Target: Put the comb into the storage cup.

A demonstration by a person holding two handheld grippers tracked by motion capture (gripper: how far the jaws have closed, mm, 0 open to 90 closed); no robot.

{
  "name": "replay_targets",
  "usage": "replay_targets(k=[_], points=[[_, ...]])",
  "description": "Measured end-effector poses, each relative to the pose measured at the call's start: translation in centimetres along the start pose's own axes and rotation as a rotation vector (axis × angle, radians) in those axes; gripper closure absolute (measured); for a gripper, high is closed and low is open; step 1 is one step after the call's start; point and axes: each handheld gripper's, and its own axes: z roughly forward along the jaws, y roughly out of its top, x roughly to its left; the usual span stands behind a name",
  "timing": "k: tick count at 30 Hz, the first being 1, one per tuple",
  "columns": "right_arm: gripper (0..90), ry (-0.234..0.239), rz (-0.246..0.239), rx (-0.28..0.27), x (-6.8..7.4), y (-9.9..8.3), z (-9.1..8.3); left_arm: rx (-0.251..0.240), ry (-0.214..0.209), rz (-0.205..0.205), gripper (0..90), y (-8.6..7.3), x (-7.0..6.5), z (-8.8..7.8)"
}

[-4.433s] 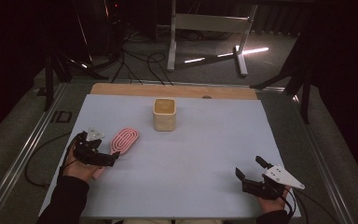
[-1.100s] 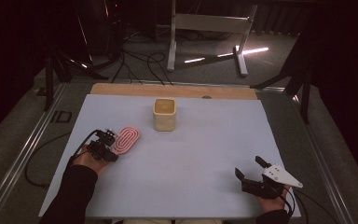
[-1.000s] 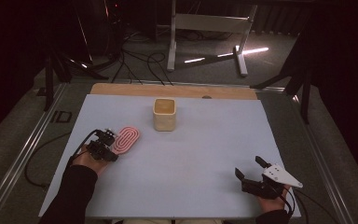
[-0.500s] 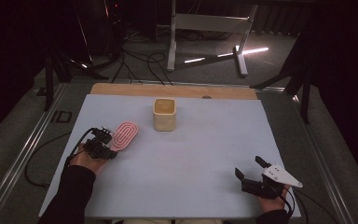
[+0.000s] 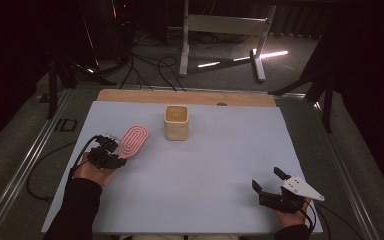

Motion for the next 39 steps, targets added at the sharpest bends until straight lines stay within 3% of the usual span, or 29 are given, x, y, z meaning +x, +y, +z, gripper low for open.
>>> replay_targets(k=[12,29,33,35,39], points=[[9.1,-0.006,0.001,0.003,0.1,0.0,0.0,-0.096,0.01,0.011,70.1,-0.7,-0.3,-0.7],[9.1,0.0,-0.003,0.003,0.1,0.0,0.0,-0.147,0.007,0.043,70.1,-1.1,-0.8,-0.7],[9.1,0.004,0.002,-0.003,0.1,0.1,0.0,-0.174,0.007,0.054,70.1,-1.2,-0.9,-0.9],[9.1,0.01,0.002,-0.004,0.1,0.2,0.0,-0.221,0.016,0.072,70.1,-1.4,-1.3,-0.9],[9.1,0.017,0.001,-0.005,0.1,0.2,0.1,-0.267,0.026,0.09,70.1,-1.4,-1.9,-0.8]])
